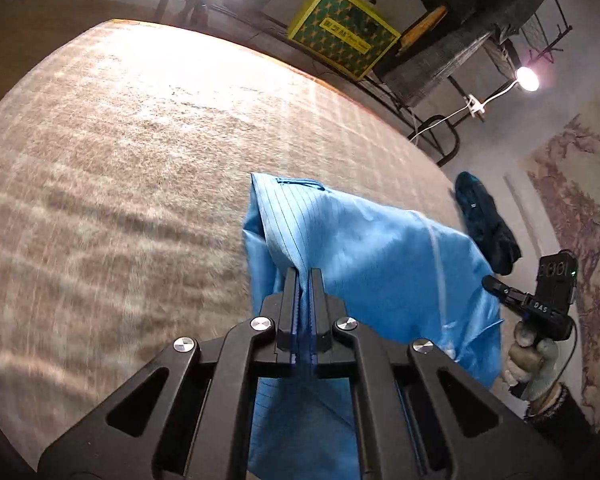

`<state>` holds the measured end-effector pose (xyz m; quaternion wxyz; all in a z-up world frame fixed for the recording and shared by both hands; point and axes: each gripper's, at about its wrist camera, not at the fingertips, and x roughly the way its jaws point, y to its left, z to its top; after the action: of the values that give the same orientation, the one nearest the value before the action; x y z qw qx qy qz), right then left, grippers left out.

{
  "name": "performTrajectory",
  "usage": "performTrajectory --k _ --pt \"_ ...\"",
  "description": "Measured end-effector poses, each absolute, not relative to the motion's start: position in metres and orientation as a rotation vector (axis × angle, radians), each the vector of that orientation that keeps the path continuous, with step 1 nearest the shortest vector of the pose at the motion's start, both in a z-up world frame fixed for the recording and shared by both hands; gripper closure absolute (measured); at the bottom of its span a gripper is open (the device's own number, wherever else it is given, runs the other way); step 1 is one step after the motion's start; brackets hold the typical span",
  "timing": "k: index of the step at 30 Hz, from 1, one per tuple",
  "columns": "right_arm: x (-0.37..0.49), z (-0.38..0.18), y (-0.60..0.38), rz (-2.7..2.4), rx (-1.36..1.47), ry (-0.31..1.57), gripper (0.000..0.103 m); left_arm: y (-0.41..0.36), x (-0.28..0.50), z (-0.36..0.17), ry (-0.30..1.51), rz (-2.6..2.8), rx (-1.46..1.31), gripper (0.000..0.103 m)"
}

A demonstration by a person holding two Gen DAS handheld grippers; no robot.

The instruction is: Fold large clothes

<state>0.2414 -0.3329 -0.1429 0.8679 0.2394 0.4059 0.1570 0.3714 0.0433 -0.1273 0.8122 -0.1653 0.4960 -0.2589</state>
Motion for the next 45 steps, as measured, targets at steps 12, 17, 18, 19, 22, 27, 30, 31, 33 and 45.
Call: performTrajectory --k 12,17,18,19,22,27,30,31,33,45 --pt "0.193 -0.117 -0.322 0.217 0.299 0.842 0.073 0.057 0.33 -0.1 0.993 -0.469 -0.227 0.095" --pt "0.153 -0.089 -0.284 0.402 0.285 0.769 0.073 0.037 0.276 -0.072 0.982 -0.61 -0.259 0.096" --pt "0.151 -0.087 -0.275 0.446 0.289 0.768 0.073 0.026 0.267 -0.07 0.984 -0.648 -0.24 0.096" --pt "0.15 -0.086 -0.263 0.493 0.282 0.772 0.073 0.017 0.26 -0.068 0.98 -0.671 -0.219 0.095" --pt "0.157 -0.089 -0.236 0.548 0.233 0.782 0.073 -0.011 0.252 -0.073 0.986 -0.729 -0.186 0.096" --pt "0.191 -0.114 -0.211 0.532 0.182 0.845 0.073 -0.044 0.27 -0.105 1.056 -0.683 -0.071 0.095" --pt "0.212 -0.137 -0.213 0.438 0.159 0.918 0.073 -0.042 0.277 -0.13 1.143 -0.65 -0.064 0.095" --pt "0.217 -0.142 -0.215 0.405 0.157 0.94 0.073 -0.039 0.276 -0.131 1.148 -0.65 -0.081 0.095" --pt "0.22 -0.143 -0.224 0.357 0.173 0.954 0.073 -0.033 0.268 -0.121 1.127 -0.667 -0.095 0.095" --pt "0.207 -0.117 -0.186 0.546 0.472 1.024 0.057 -0.054 0.197 -0.114 1.014 -0.625 0.206 0.057"
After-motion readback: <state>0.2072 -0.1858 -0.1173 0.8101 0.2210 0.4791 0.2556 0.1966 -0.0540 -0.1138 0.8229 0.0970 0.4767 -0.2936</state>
